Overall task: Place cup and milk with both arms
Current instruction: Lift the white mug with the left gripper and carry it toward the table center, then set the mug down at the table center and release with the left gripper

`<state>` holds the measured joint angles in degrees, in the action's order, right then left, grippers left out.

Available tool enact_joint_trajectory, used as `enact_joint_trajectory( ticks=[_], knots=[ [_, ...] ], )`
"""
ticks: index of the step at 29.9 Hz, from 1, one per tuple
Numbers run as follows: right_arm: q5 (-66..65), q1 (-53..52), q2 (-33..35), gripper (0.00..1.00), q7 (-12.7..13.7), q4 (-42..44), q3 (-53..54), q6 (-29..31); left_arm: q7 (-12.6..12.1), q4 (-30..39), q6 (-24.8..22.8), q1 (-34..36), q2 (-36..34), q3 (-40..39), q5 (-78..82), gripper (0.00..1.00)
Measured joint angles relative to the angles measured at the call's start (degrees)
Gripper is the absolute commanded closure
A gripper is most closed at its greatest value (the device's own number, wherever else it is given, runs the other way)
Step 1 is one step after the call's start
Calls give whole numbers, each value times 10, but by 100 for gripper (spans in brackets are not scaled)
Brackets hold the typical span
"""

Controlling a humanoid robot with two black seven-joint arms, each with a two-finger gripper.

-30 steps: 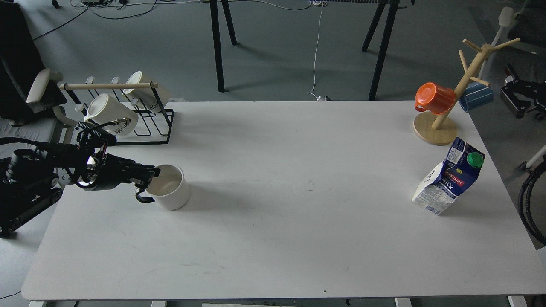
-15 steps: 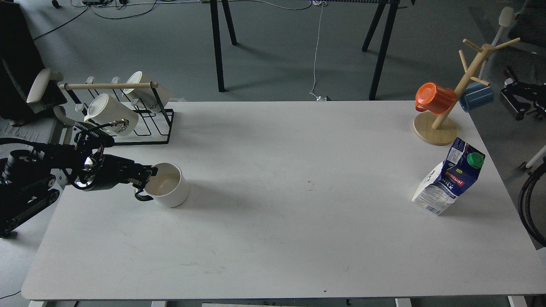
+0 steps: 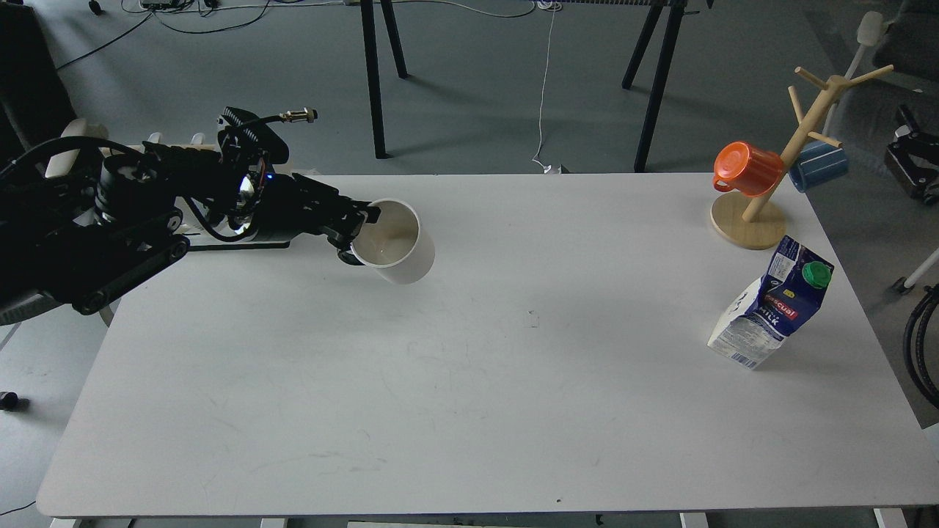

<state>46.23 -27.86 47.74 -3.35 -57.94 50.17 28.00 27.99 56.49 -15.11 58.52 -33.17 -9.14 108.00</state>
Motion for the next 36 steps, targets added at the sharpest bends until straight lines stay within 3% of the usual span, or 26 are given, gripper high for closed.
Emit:
enact_joint_trajectory(
  ticks=[6, 19, 36],
  knots=[
    [1, -1, 2, 1, -1, 0, 2, 0, 0, -2, -4, -18, 75, 12, 46, 95],
    [1, -5, 3, 1, -1, 0, 1, 0, 0, -45, 0, -59, 151, 12, 53, 92],
    [0, -2, 3, 1, 0, 0, 1, 0, 0, -57, 0, -76, 157, 12, 58, 78]
  ],
)
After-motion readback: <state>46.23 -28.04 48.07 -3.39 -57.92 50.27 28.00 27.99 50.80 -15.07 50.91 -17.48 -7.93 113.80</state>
